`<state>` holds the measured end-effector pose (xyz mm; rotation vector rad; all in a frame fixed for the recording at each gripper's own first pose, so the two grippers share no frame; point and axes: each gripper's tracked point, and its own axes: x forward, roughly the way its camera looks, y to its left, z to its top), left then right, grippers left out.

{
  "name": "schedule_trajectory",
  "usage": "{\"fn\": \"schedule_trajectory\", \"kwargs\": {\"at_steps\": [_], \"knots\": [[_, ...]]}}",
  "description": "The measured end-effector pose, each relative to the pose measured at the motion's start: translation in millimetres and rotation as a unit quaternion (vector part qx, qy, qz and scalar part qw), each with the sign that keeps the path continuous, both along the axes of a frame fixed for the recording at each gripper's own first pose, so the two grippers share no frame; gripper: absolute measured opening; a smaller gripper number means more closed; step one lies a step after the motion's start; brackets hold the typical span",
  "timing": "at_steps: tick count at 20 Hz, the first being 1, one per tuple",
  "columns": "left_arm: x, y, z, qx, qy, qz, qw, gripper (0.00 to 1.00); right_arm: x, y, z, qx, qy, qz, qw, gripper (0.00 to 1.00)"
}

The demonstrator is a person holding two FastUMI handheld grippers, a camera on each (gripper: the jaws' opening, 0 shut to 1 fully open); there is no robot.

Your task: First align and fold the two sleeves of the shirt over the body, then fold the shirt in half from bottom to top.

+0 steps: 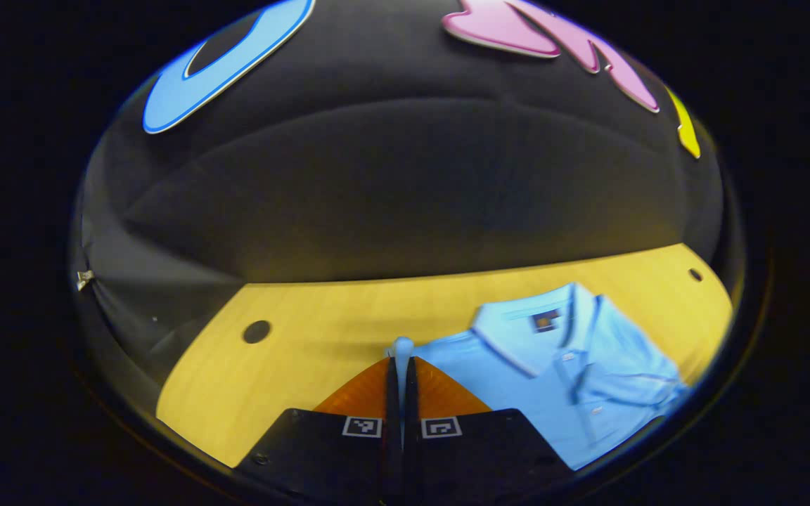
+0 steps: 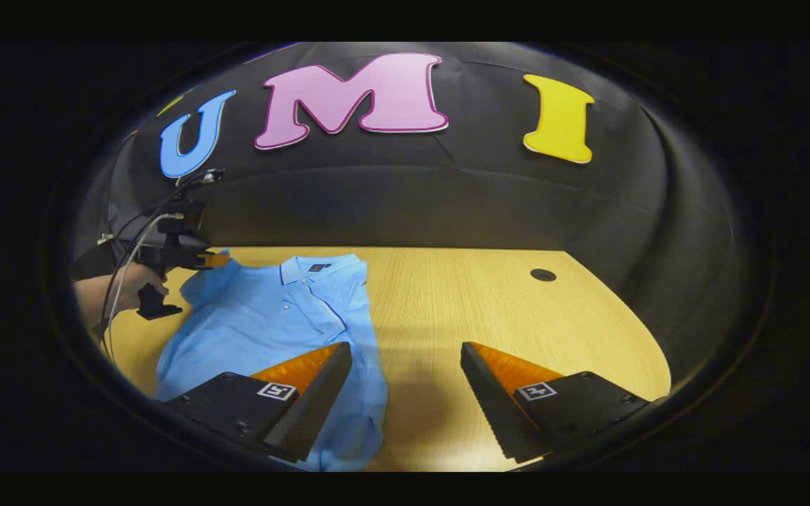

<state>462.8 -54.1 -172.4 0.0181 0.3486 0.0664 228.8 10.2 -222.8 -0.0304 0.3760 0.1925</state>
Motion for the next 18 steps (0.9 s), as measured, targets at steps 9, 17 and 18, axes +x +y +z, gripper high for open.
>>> {"fn": "schedule_trajectory", "kwargs": {"at_steps": [9,17,18], "knots": [[-38,-121,11,-0.066,-0.014,-0.116,0.991,0.71,-38,-9,-5,-0.001,-0.003,-0.009,1.0,0.98],[-168,-58,13,-0.055,-0.02,-0.085,0.995,1.0,-87,-6,-13,0.001,0.012,-0.015,1.0,0.98],[-190,-49,12,-0.055,-0.019,-0.079,0.995,0.99,-94,-3,-13,0.002,0.015,-0.014,1.0,0.98]]}}
